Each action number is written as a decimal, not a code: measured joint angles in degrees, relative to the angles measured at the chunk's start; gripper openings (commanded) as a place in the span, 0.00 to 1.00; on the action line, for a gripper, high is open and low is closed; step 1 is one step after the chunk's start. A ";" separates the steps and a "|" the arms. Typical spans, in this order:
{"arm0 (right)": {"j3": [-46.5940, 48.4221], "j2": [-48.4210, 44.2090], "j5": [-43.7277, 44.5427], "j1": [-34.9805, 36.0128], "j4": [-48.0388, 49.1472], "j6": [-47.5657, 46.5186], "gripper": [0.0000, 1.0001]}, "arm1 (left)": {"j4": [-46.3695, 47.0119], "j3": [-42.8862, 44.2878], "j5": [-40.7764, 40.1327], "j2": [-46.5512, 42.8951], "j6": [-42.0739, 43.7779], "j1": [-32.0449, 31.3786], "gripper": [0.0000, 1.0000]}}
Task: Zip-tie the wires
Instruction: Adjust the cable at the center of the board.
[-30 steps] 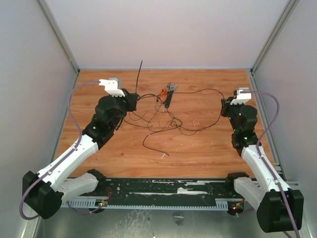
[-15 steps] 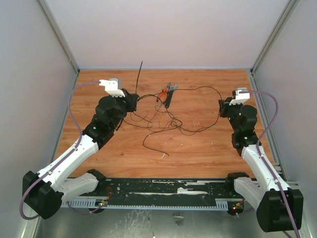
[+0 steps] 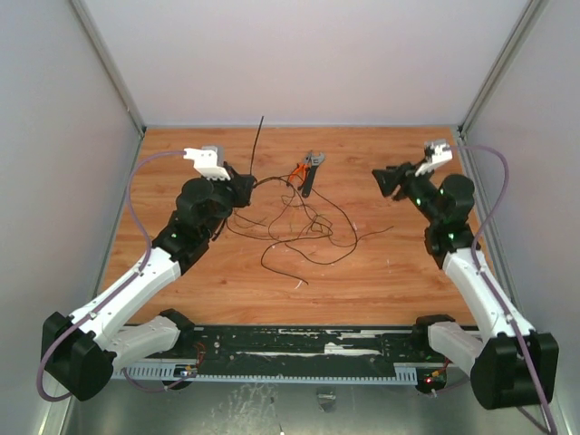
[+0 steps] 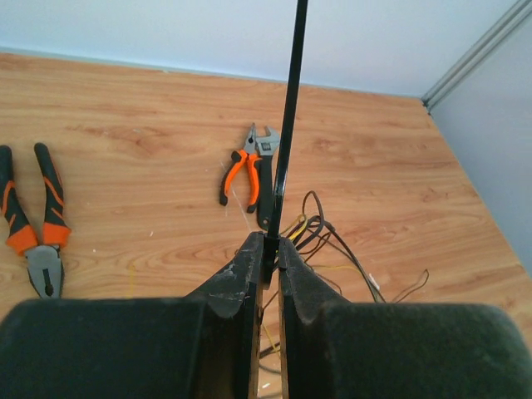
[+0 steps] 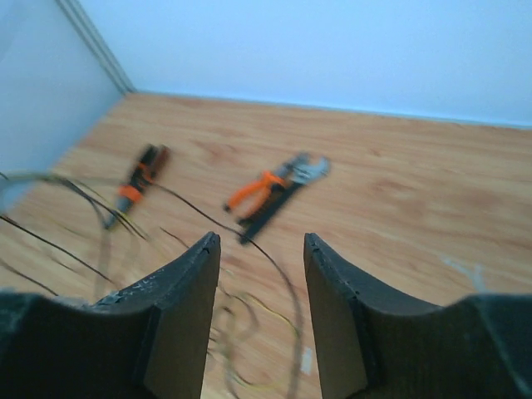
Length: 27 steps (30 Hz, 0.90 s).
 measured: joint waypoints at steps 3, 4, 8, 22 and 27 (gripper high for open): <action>8.68 5.75 -1.03 3.10 -1.66 8.11 0.48 | 0.09 -0.79 0.74 -0.02 -0.02 0.04 0.00; 11.52 7.78 -0.61 5.16 -2.16 9.81 0.49 | 0.07 -0.92 0.98 -0.02 -0.02 0.07 0.00; 19.50 14.32 2.34 17.05 -3.34 14.97 0.50 | 0.42 -1.05 1.88 -0.02 -0.04 0.07 0.00; 29.18 32.94 6.54 32.68 1.68 28.09 0.54 | 2.91 -3.74 3.56 -0.09 -0.72 0.22 0.00; 32.94 36.68 6.23 34.84 2.69 28.57 0.51 | 3.08 -3.80 3.87 -0.09 -0.90 0.22 0.00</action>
